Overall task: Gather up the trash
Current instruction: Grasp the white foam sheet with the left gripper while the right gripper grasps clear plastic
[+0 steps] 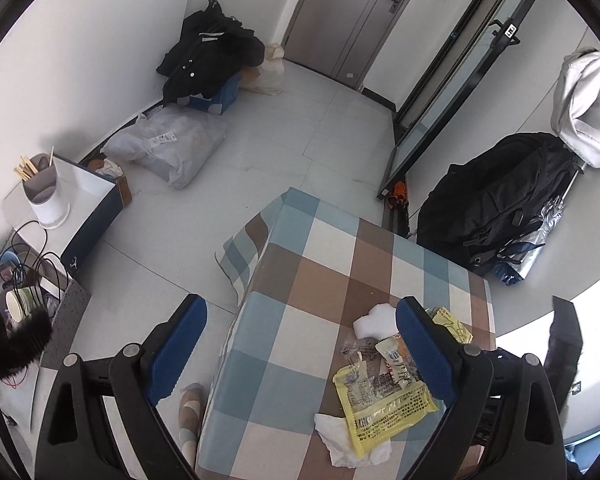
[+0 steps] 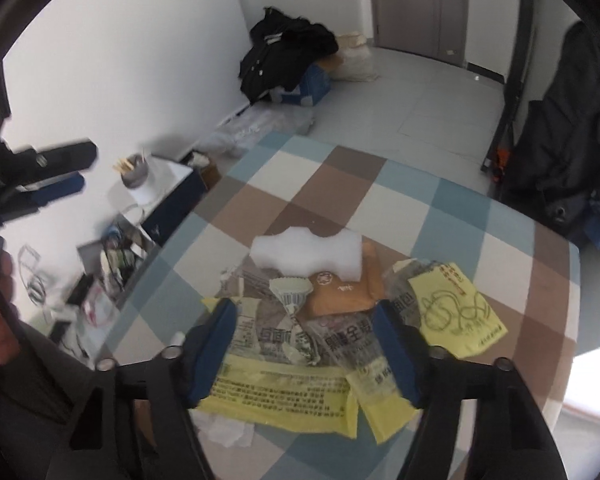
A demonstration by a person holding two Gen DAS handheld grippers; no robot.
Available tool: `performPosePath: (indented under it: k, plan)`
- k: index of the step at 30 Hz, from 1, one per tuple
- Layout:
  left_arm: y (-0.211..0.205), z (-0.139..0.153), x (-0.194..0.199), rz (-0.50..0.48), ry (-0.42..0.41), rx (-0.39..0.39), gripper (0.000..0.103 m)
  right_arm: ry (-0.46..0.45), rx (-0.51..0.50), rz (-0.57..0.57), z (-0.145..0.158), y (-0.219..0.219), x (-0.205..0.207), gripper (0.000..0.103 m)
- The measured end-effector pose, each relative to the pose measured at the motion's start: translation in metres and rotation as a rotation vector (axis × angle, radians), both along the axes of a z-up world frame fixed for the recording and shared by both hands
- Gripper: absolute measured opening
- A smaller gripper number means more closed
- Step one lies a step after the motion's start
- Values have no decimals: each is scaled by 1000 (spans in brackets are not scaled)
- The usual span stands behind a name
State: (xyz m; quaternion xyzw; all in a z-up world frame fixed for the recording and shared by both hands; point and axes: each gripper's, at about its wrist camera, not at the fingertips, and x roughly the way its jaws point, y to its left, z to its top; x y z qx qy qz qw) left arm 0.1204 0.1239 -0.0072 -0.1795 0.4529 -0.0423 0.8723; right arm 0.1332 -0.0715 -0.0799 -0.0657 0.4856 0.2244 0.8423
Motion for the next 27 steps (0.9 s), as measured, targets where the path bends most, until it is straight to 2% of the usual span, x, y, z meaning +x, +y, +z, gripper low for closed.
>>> performPosePath:
  k: [4,11,16,20,24,27]
  plan:
    - [0,-5,4,8,26,-12,94,65,33,4,-19,2,12,48]
    - [-2,-10,6,3,57,-5,94,99,17,-2,-35,4,19,39]
    - [-1,-14,6,6,83,-9,94,84,25,29,-34,13,18,29]
    - [-1,-17,7,15,94,-3,94,80,-33,52,-39,23,15,12]
    - [-1,-22,8,20,112,6,94,48,-19,48,-31,18,11,8]
    - [-2,-26,10,22,133,13,94,43,40,33,-21,11,10,7]
